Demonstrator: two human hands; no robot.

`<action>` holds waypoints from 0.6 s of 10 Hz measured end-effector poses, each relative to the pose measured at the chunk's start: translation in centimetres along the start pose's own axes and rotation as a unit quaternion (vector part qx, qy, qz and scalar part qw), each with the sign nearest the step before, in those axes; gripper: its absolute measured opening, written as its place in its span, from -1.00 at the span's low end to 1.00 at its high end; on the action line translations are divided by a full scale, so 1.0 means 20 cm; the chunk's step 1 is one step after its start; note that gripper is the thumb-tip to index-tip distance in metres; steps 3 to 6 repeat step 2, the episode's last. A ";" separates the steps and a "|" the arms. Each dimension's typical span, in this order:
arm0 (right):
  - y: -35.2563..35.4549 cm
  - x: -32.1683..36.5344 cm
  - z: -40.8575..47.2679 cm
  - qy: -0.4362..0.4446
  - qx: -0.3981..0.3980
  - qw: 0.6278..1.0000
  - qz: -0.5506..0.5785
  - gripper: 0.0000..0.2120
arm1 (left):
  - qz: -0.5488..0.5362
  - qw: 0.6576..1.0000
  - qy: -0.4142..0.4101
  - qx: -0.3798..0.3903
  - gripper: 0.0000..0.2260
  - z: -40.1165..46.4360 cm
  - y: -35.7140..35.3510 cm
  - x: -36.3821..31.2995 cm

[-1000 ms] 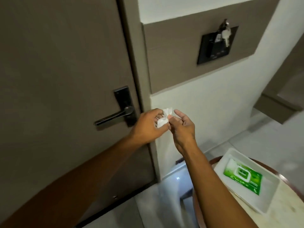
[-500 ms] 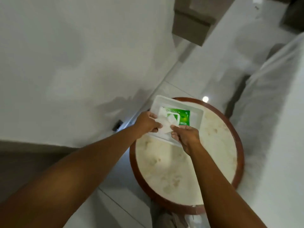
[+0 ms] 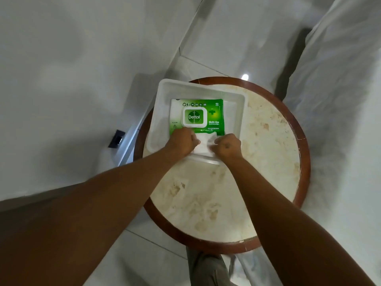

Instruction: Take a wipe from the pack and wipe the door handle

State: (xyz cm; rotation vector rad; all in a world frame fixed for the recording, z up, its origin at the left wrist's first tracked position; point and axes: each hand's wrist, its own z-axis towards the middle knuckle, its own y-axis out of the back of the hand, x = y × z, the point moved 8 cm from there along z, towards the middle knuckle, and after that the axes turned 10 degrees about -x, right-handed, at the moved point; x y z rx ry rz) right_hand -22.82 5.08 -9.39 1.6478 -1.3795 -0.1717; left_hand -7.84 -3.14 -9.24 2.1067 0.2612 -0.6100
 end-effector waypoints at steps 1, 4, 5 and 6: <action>0.04 0.08 -0.06 0.046 0.024 0.998 -0.028 -0.61 | 0.038 0.997 -0.044 0.043 -0.68 -0.07 0.03 -0.03; 0.07 0.17 -0.15 0.057 0.052 0.996 -0.051 -0.58 | 0.046 0.995 -0.053 0.072 -0.56 -0.15 0.07 -0.04; 0.07 0.17 -0.15 0.057 0.052 0.996 -0.051 -0.58 | 0.046 0.995 -0.053 0.072 -0.56 -0.15 0.07 -0.04; 0.07 0.17 -0.15 0.057 0.052 0.996 -0.051 -0.58 | 0.046 0.995 -0.053 0.072 -0.56 -0.15 0.07 -0.04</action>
